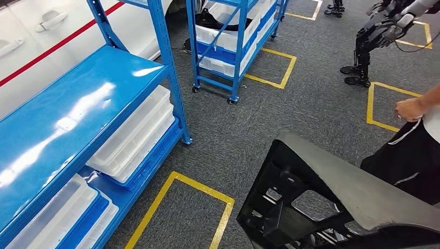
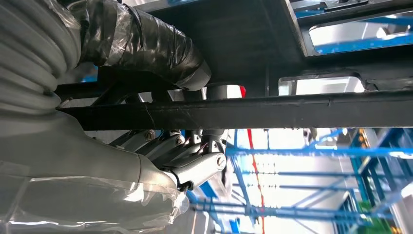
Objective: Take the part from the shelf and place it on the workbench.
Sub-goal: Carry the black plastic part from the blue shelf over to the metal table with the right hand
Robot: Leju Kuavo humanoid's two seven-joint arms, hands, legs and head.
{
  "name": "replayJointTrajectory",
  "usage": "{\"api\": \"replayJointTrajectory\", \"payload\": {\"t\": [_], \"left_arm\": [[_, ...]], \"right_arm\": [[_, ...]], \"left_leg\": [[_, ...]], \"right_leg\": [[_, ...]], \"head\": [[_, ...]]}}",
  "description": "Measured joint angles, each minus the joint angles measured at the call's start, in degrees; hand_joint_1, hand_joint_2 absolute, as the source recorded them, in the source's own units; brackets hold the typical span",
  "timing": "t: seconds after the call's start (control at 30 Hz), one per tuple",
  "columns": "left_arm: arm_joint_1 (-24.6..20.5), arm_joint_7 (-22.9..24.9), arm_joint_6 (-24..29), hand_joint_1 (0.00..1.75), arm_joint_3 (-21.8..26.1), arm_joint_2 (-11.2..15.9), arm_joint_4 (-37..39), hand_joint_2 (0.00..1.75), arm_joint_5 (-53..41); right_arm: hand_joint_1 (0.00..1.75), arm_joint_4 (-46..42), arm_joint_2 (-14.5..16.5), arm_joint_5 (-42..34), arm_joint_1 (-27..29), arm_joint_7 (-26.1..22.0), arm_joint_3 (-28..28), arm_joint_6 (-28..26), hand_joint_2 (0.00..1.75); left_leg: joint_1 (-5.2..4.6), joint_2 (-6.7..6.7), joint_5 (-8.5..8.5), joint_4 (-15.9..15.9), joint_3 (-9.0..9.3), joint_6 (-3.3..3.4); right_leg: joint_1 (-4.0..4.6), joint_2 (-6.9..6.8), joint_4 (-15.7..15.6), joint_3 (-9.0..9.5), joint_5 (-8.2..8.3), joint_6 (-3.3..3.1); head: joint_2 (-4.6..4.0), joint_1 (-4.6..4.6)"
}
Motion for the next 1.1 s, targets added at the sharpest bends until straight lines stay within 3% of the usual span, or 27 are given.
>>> {"api": "replayJointTrajectory", "payload": {"t": [0.07, 0.13, 0.17, 0.23, 0.3, 0.37, 0.4, 0.43, 0.47, 0.53, 0.6, 0.67, 0.7, 0.77, 0.8, 0.87, 0.9, 0.93, 0.97, 1.03, 1.1], "left_arm": [[0.02, 0.04, -0.05, 0.00, 0.00, 0.15, 0.00, 0.00, -0.01], [-0.07, 0.08, -0.09, 0.00, 0.00, 0.16, 0.00, 0.00, -0.01], [-0.13, 0.08, -0.09, 0.00, 0.00, 0.15, 0.00, 0.00, -0.01], [-0.20, 0.04, -0.09, 0.00, 0.00, 0.16, 0.00, 0.00, 0.00], [-0.13, 0.00, -0.09, 0.00, 0.01, 0.24, 0.00, 0.00, 0.01], [-0.03, -0.03, -0.09, 0.00, 0.02, 0.31, 0.00, 0.00, 0.02], [-0.05, -0.05, -0.10, 0.00, 0.02, 0.32, 0.00, 0.00, 0.02], [-0.10, -0.07, -0.11, 0.00, 0.02, 0.32, 0.00, 0.00, 0.01], [-0.17, -0.08, -0.12, 0.00, 0.02, 0.30, 0.00, 0.00, 0.01], [-0.26, -0.09, -0.14, 0.00, 0.01, 0.27, 0.00, 0.00, -0.01], [-0.36, -0.10, -0.15, 0.00, 0.01, 0.27, 0.00, 0.00, -0.01], [-0.50, -0.10, -0.16, 0.00, 0.02, 0.26, 0.00, 0.00, -0.02], [-0.56, -0.10, -0.16, 0.00, 0.02, 0.26, 0.00, 0.00, -0.04], [-0.64, -0.10, -0.17, 0.00, 0.01, 0.27, 0.00, 0.00, -0.13], [-0.63, -0.10, -0.19, 0.00, 0.01, 0.27, 0.00, 0.00, -0.16], [-0.42, -0.08, -0.22, 0.00, 0.00, 0.25, 0.00, 0.00, -0.18], [-0.28, -0.07, -0.22, 0.00, 0.00, 0.25, 0.00, 0.00, -0.18], [-0.20, -0.06, -0.22, 0.00, 0.01, 0.25, 0.00, 0.00, -0.18], [-0.16, -0.06, -0.22, 0.00, 0.01, 0.25, 0.00, 0.00, -0.17], [-0.20, -0.07, -0.23, 0.00, 0.02, 0.34, 0.00, 0.00, -0.16], [-0.33, -0.09, -0.30, 0.00, 0.01, 0.43, 0.00, 0.00, -0.11]], "right_arm": [[1.75, 0.01, 0.03, 0.00, -0.06, 0.00, -0.05, 0.09, 1.75], [1.75, 0.01, 0.07, 0.00, -0.06, 0.00, -0.16, 0.25, 1.75], [1.75, 0.01, 0.08, 0.00, -0.02, 0.00, -0.22, 0.34, 1.75], [1.75, 0.01, 0.08, -0.05, -0.09, 0.00, -0.31, 0.50, 1.75], [1.75, 0.03, 0.08, -0.11, -0.30, 0.00, -0.36, 0.58, 1.75], [1.75, 0.14, 0.08, -0.13, -0.39, 0.00, -0.44, 0.58, 1.75], [1.75, 0.20, 0.08, -0.13, -0.39, 0.00, -0.48, 0.57, 1.75], [1.75, 0.26, 0.08, -0.11, -0.39, 0.00, -0.52, 0.56, 1.75], [1.75, 0.30, 0.08, -0.10, -0.39, 0.00, -0.54, 0.55, 1.75], [1.75, 0.31, 0.08, -0.11, -0.47, 0.00, -0.55, 0.55, 1.75], [1.75, 0.30, 0.08, -0.16, -0.57, 0.00, -0.56, 0.55, 1.75], [1.75, 0.29, 0.09, -0.18, -0.58, 0.00, -0.60, 0.54, 1.75], [1.75, 0.29, 0.09, -0.16, -0.54, 0.00, -0.62, 0.53, 1.75], [1.75, 0.30, 0.12, -0.10, -0.61, 0.00, -0.62, 0.52, 1.75], [1.75, 0.31, 0.14, -0.08, -0.67, 0.00, -0.62, 0.52, 1.75], [1.75, 0.33, 0.19, -0.06, -0.76, 0.00, -0.61, 0.52, 1.75], [1.75, 0.38, 0.19, -0.05, -0.76, 0.00, -0.62, 0.52, 1.75], [1.75, 0.43, 0.19, -0.05, -0.76, 0.00, -0.62, 0.52, 1.75], [1.75, 0.49, 0.19, -0.04, -0.76, 0.00, -0.63, 0.52, 1.75], [1.75, 0.58, 0.19, -0.04, -0.81, 0.00, -0.64, 0.52, 1.75], [1.75, 0.66, 0.22, -0.05, -0.85, 0.00, -0.65, 0.52, 1.75]], "left_leg": [[-0.12, -1.99, 1.37, -3.71, 1.14, 0.33], [-0.32, -1.14, 1.26, -3.96, 1.32, 0.83], [-0.32, -0.46, 1.39, -4.19, 1.50, 1.21], [-0.15, 1.04, 1.67, -4.74, 1.90, 1.94], [-0.26, 2.58, 1.57, -4.88, 2.10, 2.30], [-0.36, 4.26, 1.26, -4.83, 2.26, 2.31], [-0.38, 5.08, 1.05, -4.82, 2.41, 2.23], [-0.39, 5.84, 0.82, -4.81, 2.67, 2.11], [-0.39, 6.51, 0.55, -4.82, 3.02, 1.96], [-0.53, 7.61, 0.01, -4.91, 3.71, 1.45], [-0.62, 8.53, -0.34, -5.10, 4.20, 0.85], [-0.58, 9.45, -0.61, -5.41, 4.83, 0.19], [-0.51, 8.87, -1.08, -5.10, 5.00, -0.09], [-0.32, 5.90, -3.65, -1.33, 3.54, -0.40], [-0.26, 4.26, -5.51, 2.38, 1.75, -0.41], [-0.22, 3.13, -7.97, 9.52, -2.25, -0.48], [-0.22, 3.04, -7.57, 10.82, -3.34, -0.49], [-0.22, 2.93, -5.98, 9.83, -3.38, -0.45], [-0.21, 2.54, -3.51, 6.80, -2.44, -0.33], [-0.20, -0.02, 0.37, -0.47, 0.16, 0.01], [-0.34, -1.54, 1.30, -3.73, 1.27, 0.30]], "right_leg": [[-0.08, 1.23, 0.72, -0.51, -0.46, 0.66], [-0.28, 2.46, 0.84, -0.89, -0.50, 1.41], [-0.36, 2.27, 1.06, -0.99, -0.60, 1.69], [-0.31, -0.51, 3.97, -2.33, -2.34, 2.20], [-0.36, -3.95, 10.72, -5.77, -5.88, 2.65], [-0.60, -4.91, 16.37, -8.96, -7.63, 3.00], [-0.69, -5.09, 16.57, -9.21, -6.94, 3.06], [-0.72, -5.40, 14.41, -8.19, -5.19, 3.00], [-0.65, -6.25, 10.37, -6.06, -2.96, 2.81], [-0.10, -8.80, 3.23, -2.24, -0.36, 2.04], [0.47, -9.73, 1.05, -1.20, -0.27, 1.34], [0.42, -8.27, 0.55, -1.14, -0.08, 0.79], [0.26, -7.59, 0.16, -0.94, 0.10, 0.44], [-0.12, -6.35, -0.55, -0.51, 0.49, -0.25], [-0.06, -5.74, -0.62, -0.46, 0.51, -0.47], [0.12, -4.15, -0.54, -0.42, 0.41, -0.75], [0.20, -3.22, -0.44, -0.36, 0.34, -0.80], [0.26, -2.31, -0.27, -0.28, 0.24, -0.77], [0.27, -1.40, -0.02, -0.20, 0.09, -0.69], [0.26, 0.11, 0.69, -0.30, -0.36, -0.27], [0.14, 1.26, 1.12, -0.68, -0.60, 0.36]], "head": [[-0.01, 0.00], [-0.01, -0.01], [-0.01, 0.01], [-0.01, 0.13], [0.00, 0.24], [-0.01, 0.23], [-0.01, 0.23], [-0.01, 0.23], [-0.01, 0.24], [-0.02, 0.24], [-0.01, 0.26], [-0.01, 0.25], [-0.01, 0.25], [-0.01, 0.17], [-0.01, 0.15], [-0.01, 0.14], [-0.02, 0.14], [-0.02, 0.14], [-0.02, 0.14], [-0.02, 0.14], [-0.01, 0.15]]}}
